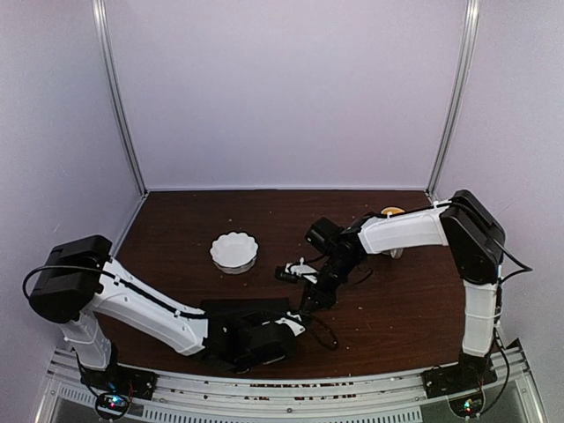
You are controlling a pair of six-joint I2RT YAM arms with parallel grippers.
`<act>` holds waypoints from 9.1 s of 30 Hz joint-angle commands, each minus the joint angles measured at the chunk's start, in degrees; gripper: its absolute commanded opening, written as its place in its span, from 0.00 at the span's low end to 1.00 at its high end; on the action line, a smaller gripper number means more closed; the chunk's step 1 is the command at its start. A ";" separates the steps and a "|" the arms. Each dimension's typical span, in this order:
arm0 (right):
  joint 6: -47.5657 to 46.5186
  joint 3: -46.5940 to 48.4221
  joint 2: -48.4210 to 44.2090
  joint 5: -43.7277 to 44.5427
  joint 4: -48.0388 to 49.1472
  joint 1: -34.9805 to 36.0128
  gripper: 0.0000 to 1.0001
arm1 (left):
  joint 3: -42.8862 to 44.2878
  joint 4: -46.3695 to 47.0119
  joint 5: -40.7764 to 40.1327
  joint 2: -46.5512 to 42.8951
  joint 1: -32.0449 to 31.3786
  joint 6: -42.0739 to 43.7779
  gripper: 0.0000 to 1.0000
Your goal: Sort the hair-cutting tools
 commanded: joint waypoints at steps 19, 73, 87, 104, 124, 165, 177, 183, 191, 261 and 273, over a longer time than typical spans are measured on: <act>0.08 19.08 8.64 7.17 -9.35 -5.85 0.00 | -2.40 -3.04 22.31 -12.87 10.24 1.60 0.59; 5.70 9.60 4.33 10.89 -8.17 -6.95 0.00 | 0.68 2.41 30.29 -1.35 21.57 5.83 0.00; -0.99 -1.19 -5.00 9.70 -10.14 -6.05 0.00 | 1.64 1.21 27.34 0.61 21.78 5.03 0.00; 2.95 1.34 -3.42 1.74 -9.58 -4.96 0.00 | 0.75 -0.73 28.78 -8.92 20.87 2.36 0.33; 3.74 10.45 2.72 10.33 -9.87 -12.76 0.00 | 1.38 -9.92 28.58 -10.22 26.20 -7.97 0.72; 0.18 8.05 1.55 17.43 -9.59 -9.76 0.00 | -0.87 -6.10 35.81 -14.05 20.63 -9.27 0.77; 0.12 8.85 2.21 16.83 -9.75 -8.86 0.00 | 6.01 -10.65 46.62 -4.95 30.17 -17.36 0.74; -0.44 12.58 4.54 18.65 -11.13 -6.49 0.00 | 6.28 -10.19 51.07 -1.26 30.99 -19.08 0.70; -1.28 20.48 8.86 22.08 -12.63 -0.98 0.00 | -1.97 -4.14 56.53 -6.50 26.44 -21.32 0.59; -10.75 -1.58 -2.06 2.04 -17.21 3.30 0.00 | 14.42 -9.89 17.19 6.85 14.30 -4.91 0.36; -8.58 -2.26 -3.82 -1.42 -22.47 -3.44 0.00 | 9.63 -5.87 23.86 -2.61 11.10 0.68 0.53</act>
